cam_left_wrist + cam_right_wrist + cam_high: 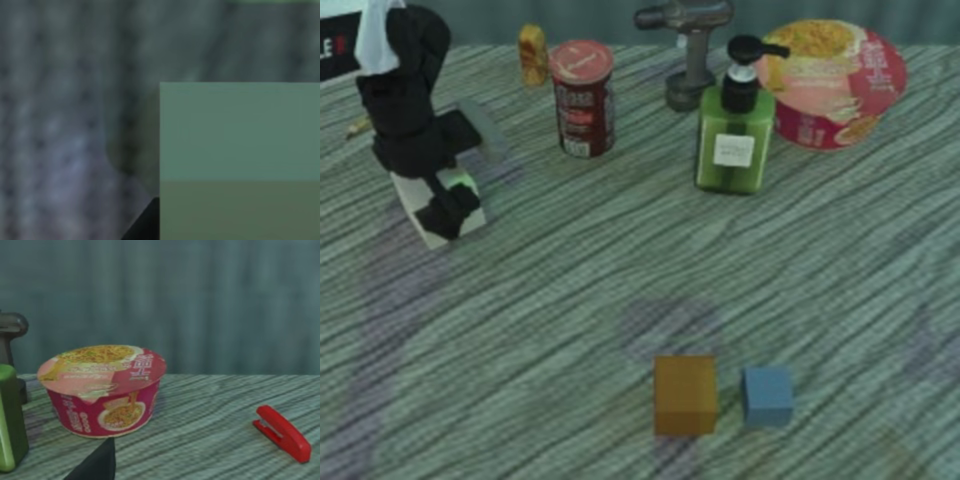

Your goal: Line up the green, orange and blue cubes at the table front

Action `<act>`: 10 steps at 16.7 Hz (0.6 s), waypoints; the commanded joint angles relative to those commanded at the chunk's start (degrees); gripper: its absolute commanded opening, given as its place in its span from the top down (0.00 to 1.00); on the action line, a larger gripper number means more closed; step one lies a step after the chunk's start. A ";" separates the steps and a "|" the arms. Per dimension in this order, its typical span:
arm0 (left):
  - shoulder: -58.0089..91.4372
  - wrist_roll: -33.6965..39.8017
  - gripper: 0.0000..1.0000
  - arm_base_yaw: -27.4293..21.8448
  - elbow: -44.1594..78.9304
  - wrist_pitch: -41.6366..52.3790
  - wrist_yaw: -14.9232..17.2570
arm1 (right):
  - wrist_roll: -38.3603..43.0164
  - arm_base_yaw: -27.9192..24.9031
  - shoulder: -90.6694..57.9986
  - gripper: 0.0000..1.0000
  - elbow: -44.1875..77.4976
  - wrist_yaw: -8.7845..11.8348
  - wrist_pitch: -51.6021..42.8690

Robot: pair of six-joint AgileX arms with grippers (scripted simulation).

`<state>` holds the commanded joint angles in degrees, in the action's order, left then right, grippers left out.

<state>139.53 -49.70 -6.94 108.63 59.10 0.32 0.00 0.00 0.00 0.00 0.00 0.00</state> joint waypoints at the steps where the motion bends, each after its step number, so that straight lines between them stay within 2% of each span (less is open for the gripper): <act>1: 0.00 0.00 0.98 0.00 0.00 0.00 0.00 | 0.00 0.00 0.00 0.00 0.00 0.00 0.00; 10: -0.38 0.03 1.00 -0.16 -0.07 0.17 0.16 | 0.00 0.00 0.00 0.00 0.00 0.00 0.00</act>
<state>139.15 -49.67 -7.11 108.56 59.26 0.48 0.00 0.00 0.00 0.00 0.00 0.00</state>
